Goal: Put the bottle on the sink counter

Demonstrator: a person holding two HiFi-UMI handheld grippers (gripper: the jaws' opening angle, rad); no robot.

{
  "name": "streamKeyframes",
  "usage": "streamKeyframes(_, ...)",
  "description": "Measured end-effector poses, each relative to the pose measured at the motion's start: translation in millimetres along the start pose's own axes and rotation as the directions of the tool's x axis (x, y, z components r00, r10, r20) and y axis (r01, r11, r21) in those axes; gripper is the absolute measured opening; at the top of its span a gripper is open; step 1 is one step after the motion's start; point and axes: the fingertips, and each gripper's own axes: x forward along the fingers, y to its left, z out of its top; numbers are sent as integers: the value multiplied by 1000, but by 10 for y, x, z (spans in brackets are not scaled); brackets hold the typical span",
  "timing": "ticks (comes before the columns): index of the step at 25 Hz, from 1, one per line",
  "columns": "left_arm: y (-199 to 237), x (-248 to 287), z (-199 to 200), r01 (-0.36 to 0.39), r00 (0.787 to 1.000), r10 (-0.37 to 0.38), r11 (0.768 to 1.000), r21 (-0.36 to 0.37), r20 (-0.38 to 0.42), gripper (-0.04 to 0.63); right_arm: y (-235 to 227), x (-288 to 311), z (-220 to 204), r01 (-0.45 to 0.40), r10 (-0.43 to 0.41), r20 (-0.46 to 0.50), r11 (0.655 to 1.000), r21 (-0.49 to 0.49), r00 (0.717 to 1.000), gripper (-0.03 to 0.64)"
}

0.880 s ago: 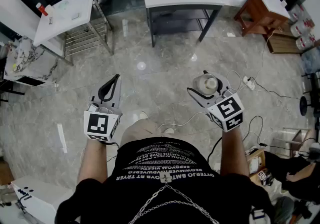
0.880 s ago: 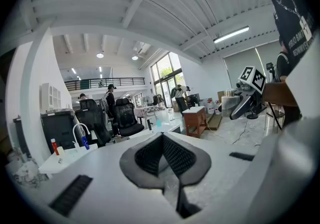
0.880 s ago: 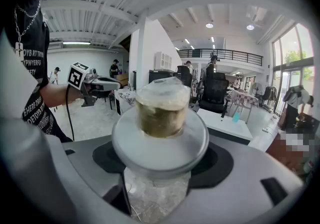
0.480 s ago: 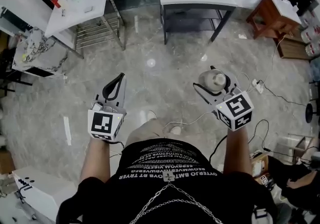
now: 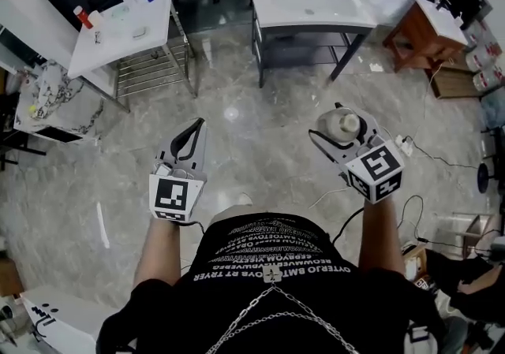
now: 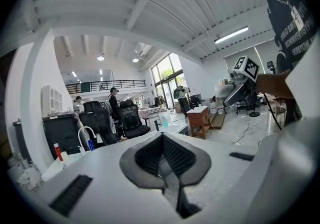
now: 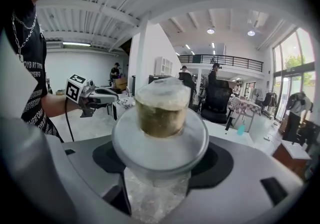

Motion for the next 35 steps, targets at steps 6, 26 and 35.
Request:
streamKeyframes(6, 414, 290, 29, 16, 999, -16, 1000, -3, 45, 6, -38, 423, 82, 10, -10, -29, 1000, -12, 1000, 336)
streamKeyframes(26, 1003, 2555, 276, -25, 999, 24, 999, 24, 28, 6, -2111, 1654, 169, -29, 29, -17, 1000, 1, 999, 337)
streamKeyframes(35, 1134, 3448, 436, -72, 997, 72, 997, 8, 16, 5, -3005, 2037, 359, -80, 79, -10, 996, -30, 997, 337)
